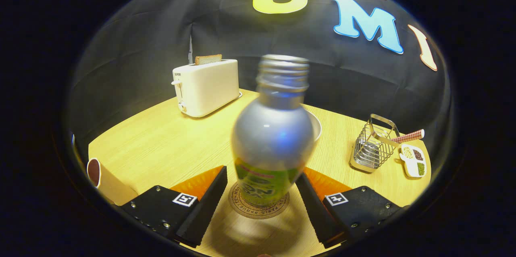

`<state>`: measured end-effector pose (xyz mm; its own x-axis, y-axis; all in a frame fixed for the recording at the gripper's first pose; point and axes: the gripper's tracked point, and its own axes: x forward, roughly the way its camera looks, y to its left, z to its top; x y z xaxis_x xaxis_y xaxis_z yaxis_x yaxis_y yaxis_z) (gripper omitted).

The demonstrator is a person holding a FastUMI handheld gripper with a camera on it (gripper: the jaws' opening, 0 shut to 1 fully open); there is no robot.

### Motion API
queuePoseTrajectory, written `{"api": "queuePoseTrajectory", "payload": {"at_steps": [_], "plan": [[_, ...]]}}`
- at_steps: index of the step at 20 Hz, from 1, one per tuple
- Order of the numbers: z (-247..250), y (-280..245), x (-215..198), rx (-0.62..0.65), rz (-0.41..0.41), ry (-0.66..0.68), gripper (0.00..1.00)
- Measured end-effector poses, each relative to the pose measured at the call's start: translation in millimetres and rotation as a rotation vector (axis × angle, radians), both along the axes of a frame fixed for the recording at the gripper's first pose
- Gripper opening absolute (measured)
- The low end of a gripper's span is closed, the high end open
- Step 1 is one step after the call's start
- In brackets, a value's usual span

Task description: Take the bottle from table, then pour the juice into the cup, finally place the bottle on the coaster

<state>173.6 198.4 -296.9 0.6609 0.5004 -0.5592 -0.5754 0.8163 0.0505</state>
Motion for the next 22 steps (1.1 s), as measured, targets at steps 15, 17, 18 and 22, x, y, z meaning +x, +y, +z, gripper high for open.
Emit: {"api": "queuePoseTrajectory", "payload": {"at_steps": [15, 17, 18, 22], "plan": [[138.3, -52.9, -60.5, 0.032, -0.254, -0.176, 0.99], [157.8, -53.7, -74.4, 0.049, -0.282, -0.195, 0.99], [165.9, -57.1, -81.8, 0.054, -0.299, -0.208, 0.99], [198.7, -66.3, -112.4, 0.072, -0.355, -0.251, 0.99]]}}
